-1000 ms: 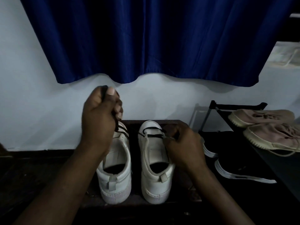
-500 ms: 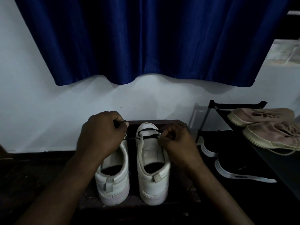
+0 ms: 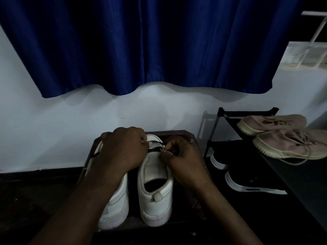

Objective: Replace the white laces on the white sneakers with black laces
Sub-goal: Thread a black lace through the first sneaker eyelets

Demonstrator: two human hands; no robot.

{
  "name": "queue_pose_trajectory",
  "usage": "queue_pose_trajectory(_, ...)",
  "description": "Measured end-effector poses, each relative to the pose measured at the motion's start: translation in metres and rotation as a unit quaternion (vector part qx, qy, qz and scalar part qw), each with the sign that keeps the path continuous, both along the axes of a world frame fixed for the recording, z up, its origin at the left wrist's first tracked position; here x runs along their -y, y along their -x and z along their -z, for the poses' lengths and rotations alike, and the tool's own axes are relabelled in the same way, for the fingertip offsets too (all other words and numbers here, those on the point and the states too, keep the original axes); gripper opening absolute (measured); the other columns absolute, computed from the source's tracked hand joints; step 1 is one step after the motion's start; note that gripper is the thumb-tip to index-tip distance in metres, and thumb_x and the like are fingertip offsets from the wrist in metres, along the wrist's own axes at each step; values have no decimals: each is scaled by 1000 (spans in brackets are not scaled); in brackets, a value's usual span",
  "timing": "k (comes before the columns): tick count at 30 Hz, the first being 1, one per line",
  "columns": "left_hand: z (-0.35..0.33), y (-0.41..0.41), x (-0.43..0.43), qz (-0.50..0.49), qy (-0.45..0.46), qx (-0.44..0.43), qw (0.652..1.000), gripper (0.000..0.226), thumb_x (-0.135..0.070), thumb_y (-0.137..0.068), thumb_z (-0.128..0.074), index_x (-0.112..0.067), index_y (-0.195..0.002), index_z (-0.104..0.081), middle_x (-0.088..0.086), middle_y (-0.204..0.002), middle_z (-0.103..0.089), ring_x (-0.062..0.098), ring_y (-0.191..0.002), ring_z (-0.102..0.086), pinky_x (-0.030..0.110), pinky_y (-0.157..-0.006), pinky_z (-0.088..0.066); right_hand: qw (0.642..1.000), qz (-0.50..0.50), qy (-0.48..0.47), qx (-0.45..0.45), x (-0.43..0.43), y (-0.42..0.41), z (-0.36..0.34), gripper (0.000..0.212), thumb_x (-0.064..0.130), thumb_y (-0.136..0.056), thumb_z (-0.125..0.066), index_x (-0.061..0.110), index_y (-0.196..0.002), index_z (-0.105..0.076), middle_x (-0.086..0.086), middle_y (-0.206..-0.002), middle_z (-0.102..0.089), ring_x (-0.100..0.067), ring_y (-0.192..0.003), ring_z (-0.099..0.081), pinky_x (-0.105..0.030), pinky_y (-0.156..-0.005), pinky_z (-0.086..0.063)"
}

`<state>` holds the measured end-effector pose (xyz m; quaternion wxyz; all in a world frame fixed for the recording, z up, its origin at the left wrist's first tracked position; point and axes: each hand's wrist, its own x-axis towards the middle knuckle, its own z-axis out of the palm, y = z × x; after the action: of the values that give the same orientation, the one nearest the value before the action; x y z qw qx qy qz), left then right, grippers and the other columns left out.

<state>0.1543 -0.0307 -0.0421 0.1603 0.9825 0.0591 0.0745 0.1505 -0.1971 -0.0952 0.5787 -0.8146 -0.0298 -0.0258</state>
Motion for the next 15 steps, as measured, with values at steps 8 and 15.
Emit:
queue_pose_trajectory(8,-3,0,-6,86,258,1,962,23,-15,-91,-74,-34,-103,-74,-8,-81,-72,12,-81,-68,30,-77,-49,998,-3,-54,-19,-3,-2,-2,29,39,-66,-77,23,-88,-67,5,-72,-68,-11,-67,-62,-36,-64,-51)
queue_pose_trajectory(15,-27,19,-13,218,495,67,838,32,-2,-94,-68,-23,-118,-69,8,-94,-76,18,-91,-72,31,-86,-50,993,-54,-81,64,0,-5,-17,50,11,-94,-73,37,-135,-59,0,-88,-75,-8,-80,-71,-23,-75,-57)
